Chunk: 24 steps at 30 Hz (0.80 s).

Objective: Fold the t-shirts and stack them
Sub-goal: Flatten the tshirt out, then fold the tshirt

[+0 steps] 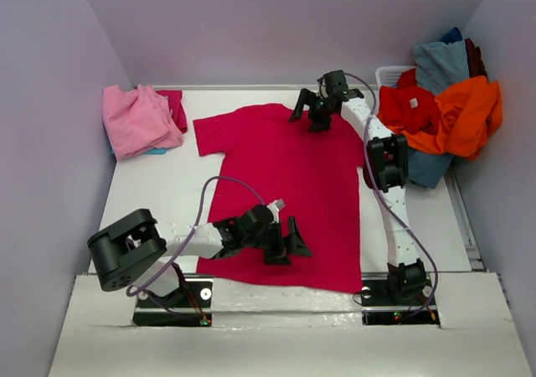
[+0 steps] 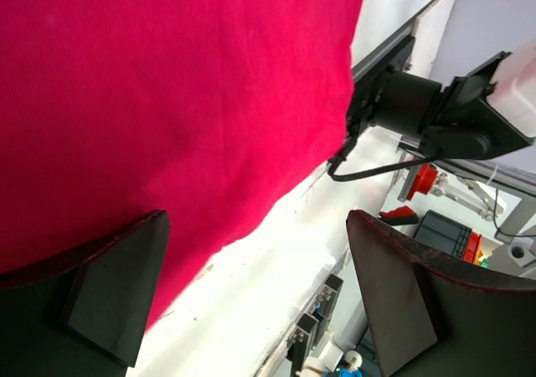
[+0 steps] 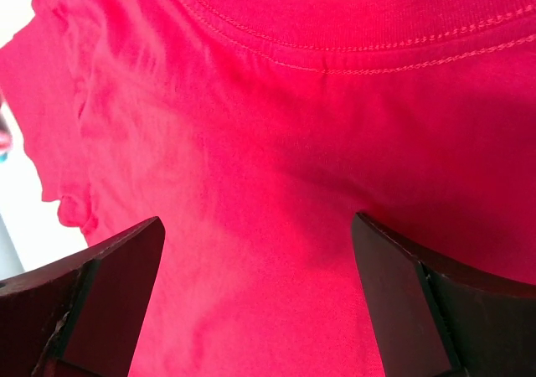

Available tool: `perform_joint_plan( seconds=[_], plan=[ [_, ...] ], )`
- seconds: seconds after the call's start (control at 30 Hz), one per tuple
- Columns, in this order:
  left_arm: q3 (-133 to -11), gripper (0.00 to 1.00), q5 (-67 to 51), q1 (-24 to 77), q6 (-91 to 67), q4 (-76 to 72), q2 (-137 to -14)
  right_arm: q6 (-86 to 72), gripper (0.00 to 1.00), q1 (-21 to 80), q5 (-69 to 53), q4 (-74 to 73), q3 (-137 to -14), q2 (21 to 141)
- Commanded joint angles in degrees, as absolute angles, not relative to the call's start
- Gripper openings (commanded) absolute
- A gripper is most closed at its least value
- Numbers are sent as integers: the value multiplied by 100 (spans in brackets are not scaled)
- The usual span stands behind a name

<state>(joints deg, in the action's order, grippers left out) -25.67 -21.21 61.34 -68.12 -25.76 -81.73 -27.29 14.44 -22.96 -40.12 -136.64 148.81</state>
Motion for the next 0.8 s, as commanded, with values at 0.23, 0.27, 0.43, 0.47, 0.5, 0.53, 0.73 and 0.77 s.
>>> perform_joint_plan(
  seconds=[0.23,0.27,0.43,0.47,0.5,0.53,0.73,0.77],
  plan=[
    [-2523,99,-2065,5002,-6197,-1556,-7014,-2751,100,1020,-607,-4904,-12798,14476],
    [-2505,99,-2135,4879,-6161,-1564,-6996,-2760,100,1020,-580,-4896,-12736,14449],
    [-2522,99,-2610,4456,-6082,-1749,-7197,-2707,100,967,-650,-4869,-12656,14361],
    [-2644,99,-2628,4456,-6004,-1732,-7277,-2698,100,967,-694,-4852,-12691,14344],
    [-2689,99,-2654,4456,-5968,-1740,-7364,-2698,100,967,-720,-4852,-12718,14335],
    [-2733,99,-2698,4456,-5942,-1758,-7496,-2716,100,967,-756,-4860,-12744,14335],
    [-2663,99,-2917,4403,-5959,-2091,-7901,-2663,100,967,-651,-4983,-12858,14326],
    [-2637,99,-2961,4351,-5976,-2170,-8032,-2646,100,967,-616,-4983,-12867,14326]
  ],
)
